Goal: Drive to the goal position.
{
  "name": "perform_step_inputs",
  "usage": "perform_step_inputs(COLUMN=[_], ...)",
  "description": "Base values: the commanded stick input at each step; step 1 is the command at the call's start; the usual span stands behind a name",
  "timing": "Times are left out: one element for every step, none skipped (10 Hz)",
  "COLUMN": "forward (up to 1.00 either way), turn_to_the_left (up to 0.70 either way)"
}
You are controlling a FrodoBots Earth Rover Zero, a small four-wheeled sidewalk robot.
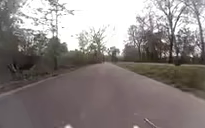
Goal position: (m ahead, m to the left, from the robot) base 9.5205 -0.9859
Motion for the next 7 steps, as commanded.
perform_step_inputs(forward=[1.00, 1.00, 1.00, 1.00, 1.00, 1.00, 1.00], turn_to_the_left=[0.00, 0.00, 0.00, 0.00, 0.00, 0.00, 0.00])
